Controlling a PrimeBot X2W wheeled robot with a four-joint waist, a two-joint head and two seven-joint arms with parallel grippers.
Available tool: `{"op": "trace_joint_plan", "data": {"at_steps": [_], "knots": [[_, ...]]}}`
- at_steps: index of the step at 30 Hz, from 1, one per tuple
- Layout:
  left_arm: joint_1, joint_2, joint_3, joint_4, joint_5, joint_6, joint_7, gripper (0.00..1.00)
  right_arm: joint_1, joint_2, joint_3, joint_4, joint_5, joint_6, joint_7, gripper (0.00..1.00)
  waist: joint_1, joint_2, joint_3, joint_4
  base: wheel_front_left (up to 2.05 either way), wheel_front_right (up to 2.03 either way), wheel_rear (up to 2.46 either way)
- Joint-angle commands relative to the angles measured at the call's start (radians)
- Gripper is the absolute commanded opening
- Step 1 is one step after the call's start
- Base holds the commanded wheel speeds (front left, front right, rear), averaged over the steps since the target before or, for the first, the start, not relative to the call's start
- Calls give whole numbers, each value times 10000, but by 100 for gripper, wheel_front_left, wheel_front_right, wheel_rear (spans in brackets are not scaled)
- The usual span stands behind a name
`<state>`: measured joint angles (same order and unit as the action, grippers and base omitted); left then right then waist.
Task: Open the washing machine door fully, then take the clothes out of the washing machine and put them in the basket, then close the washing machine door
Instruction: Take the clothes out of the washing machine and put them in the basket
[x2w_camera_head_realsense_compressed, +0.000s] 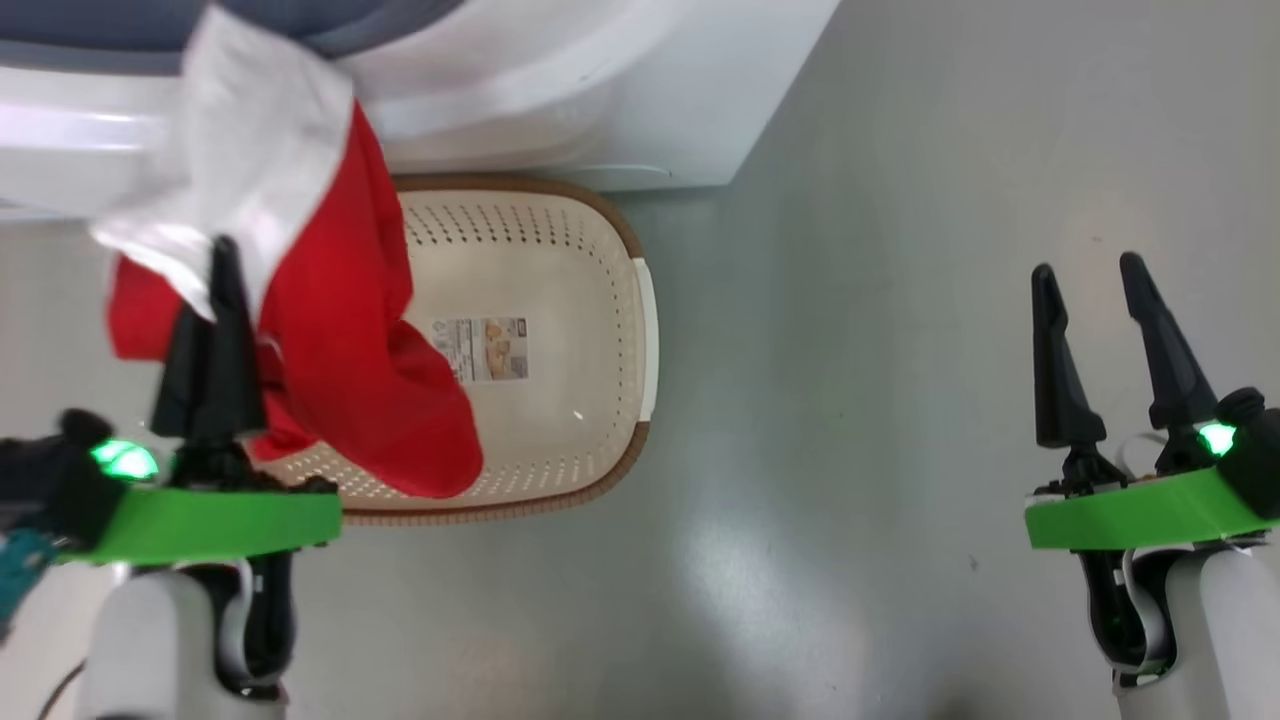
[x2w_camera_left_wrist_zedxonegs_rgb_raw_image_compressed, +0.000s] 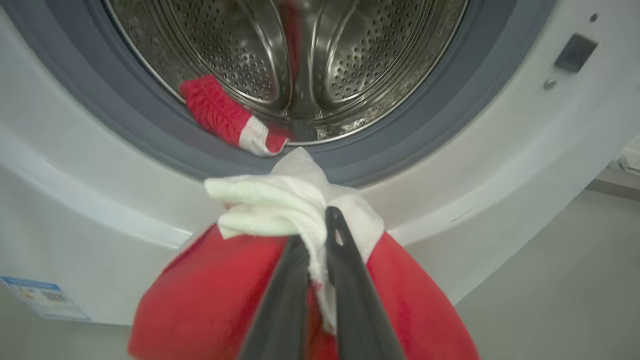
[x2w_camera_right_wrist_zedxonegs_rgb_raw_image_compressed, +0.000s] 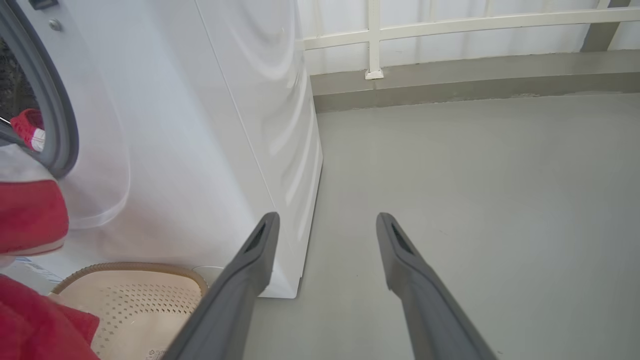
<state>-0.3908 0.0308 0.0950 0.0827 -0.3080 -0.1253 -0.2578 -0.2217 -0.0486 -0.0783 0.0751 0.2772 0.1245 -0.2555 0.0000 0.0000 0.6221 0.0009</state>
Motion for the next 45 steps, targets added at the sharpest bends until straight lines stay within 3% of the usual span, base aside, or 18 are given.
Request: {"op": "trace_joint_plan", "data": {"at_steps": [1,14,24,25,26,27,29,30,32,33,45], "knots": [[-97,196,194,293,132,-54,-39,0,-60,-16,257,-291,-38,62,-63,100,0,0,298,-161,0,0,0],[-2165,543,-373,4876,981,-54,-39,0,-511,-16,254,-516,135,62,-63,100,0,0,1482,-612,0,0,0],[-3349,789,-607,7095,1272,-54,-39,0,-670,-16,232,-572,203,62,-63,100,0,0,1866,-767,0,0,0],[-3400,791,-607,7226,1278,-54,-39,16,-668,-16,227,-566,205,62,-63,100,0,0,1853,-764,0,0,0],[-3438,780,-603,7333,1266,-54,-39,24,-662,-16,224,-554,204,62,-63,100,0,0,1835,-763,0,0,0],[-3469,787,-603,7387,1291,-54,-40,41,-654,-16,220,-539,206,62,-63,100,0,0,1818,-760,0,0,0],[-3500,787,-532,7433,1312,-54,-40,56,-638,-16,206,-512,207,62,-63,100,0,0,1765,-748,0,0,0],[-3502,774,-522,7426,1312,-54,-40,77,-626,-16,200,-498,205,62,-63,100,0,0,1731,-739,0,0,0],[-3456,747,-526,7348,1304,-54,-40,96,-594,-16,192,-468,190,62,-63,100,0,0,1636,-714,0,0,0],[-3409,739,-503,7303,1307,-54,-40,100,-575,-16,189,-449,180,62,-63,100,0,0,1567,-698,0,0,0],[-2319,581,99,6002,1431,-54,-40,100,-293,-16,210,-71,7,62,-63,100,0,0,145,-582,0,0,0]]}}
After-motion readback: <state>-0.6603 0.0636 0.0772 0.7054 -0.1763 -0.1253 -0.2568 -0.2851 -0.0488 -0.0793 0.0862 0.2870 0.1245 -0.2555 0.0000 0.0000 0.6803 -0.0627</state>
